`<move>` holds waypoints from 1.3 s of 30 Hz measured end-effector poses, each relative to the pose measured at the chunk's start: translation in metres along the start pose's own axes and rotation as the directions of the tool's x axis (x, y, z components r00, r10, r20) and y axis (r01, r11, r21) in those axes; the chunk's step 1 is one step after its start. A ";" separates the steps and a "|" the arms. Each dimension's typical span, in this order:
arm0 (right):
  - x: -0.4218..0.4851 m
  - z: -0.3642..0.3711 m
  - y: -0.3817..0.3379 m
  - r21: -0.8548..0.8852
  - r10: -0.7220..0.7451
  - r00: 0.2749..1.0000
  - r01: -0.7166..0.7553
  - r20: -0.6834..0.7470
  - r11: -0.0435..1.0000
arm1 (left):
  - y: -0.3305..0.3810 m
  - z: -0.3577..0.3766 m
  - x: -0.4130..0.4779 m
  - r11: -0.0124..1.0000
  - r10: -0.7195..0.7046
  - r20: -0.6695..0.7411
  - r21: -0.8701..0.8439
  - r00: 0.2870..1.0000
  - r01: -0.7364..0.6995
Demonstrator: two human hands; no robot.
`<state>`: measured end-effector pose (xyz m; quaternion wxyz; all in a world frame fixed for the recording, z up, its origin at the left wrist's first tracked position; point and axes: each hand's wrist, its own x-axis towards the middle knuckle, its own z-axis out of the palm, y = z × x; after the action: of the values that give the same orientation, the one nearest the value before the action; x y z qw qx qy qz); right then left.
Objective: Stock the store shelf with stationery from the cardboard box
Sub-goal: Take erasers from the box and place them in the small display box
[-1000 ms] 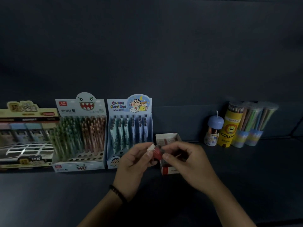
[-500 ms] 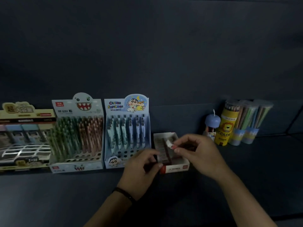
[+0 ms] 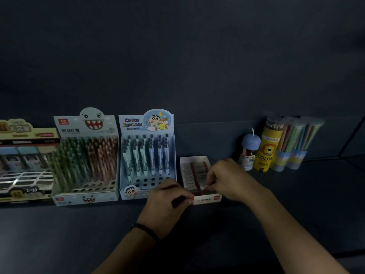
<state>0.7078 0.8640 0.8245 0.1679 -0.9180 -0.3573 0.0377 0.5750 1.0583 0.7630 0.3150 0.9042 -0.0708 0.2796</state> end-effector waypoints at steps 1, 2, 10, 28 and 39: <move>0.001 0.000 0.001 -0.002 -0.003 1.000 0.003 0.006 1.000 | 0.000 0.000 0.000 1.000 -0.004 0.003 0.005 1.000 0.004; 0.001 -0.001 0.002 0.000 -0.008 1.000 0.008 0.014 1.000 | 0.000 0.000 0.001 1.000 -0.007 0.005 0.010 1.000 0.007; 0.004 -0.009 0.006 0.021 -0.050 0.996 0.048 0.068 0.999 | 0.000 -0.001 0.001 1.000 -0.001 0.006 0.012 1.000 0.001; 0.009 -0.010 0.007 -0.117 -0.150 0.981 0.164 0.120 0.980 | -0.001 -0.002 0.001 1.000 0.004 0.021 0.007 1.000 -0.004; 0.014 -0.011 0.001 -0.166 -0.137 0.973 0.169 0.185 0.972 | -0.003 0.000 0.001 1.000 0.000 0.025 0.005 1.000 0.000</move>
<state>0.7209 0.8693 0.8350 0.0551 -0.8923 -0.4423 0.0710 0.5762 1.0607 0.7621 0.3118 0.9084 -0.0738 0.2686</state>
